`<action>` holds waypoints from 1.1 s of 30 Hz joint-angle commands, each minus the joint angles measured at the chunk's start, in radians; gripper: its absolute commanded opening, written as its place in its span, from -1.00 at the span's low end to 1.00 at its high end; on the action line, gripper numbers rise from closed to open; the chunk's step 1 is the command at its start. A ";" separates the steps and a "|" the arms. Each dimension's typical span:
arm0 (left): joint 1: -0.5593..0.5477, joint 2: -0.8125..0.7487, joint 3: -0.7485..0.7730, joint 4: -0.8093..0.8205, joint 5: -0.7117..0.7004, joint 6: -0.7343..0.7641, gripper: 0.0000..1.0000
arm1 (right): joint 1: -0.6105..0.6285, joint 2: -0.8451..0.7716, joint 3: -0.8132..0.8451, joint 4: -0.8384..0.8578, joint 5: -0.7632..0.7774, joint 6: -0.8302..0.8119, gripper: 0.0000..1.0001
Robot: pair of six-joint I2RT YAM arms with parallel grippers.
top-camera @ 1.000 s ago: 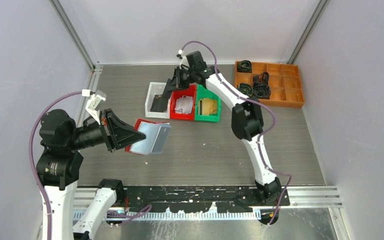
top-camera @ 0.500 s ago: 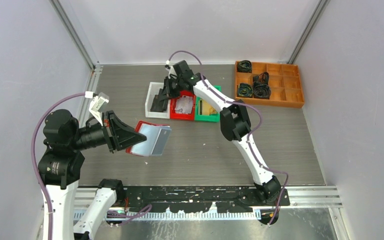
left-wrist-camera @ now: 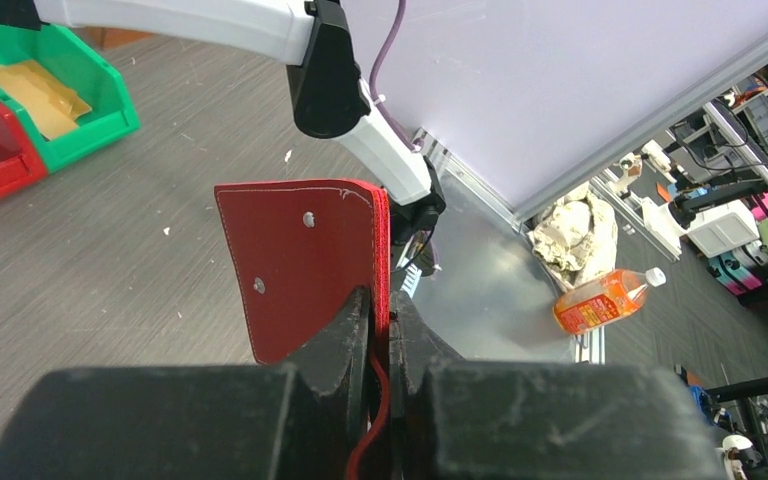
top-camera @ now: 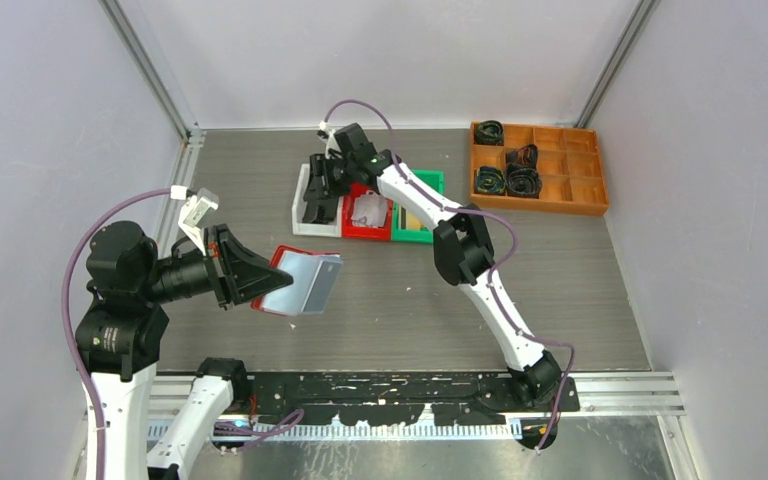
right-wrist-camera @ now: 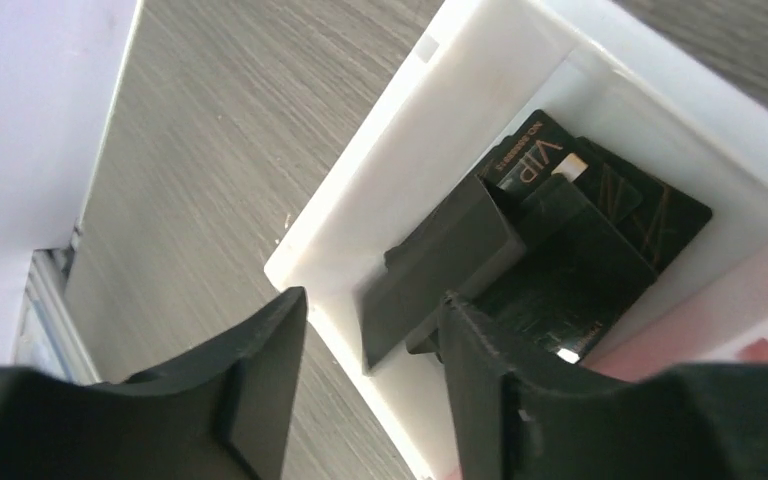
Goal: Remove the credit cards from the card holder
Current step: Place the credit card in the storage box, then remove the credit card from the card holder.
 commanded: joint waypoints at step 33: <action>0.004 0.040 -0.016 0.425 0.056 -0.343 -1.00 | 0.036 -1.079 -1.687 1.807 -0.351 0.912 0.62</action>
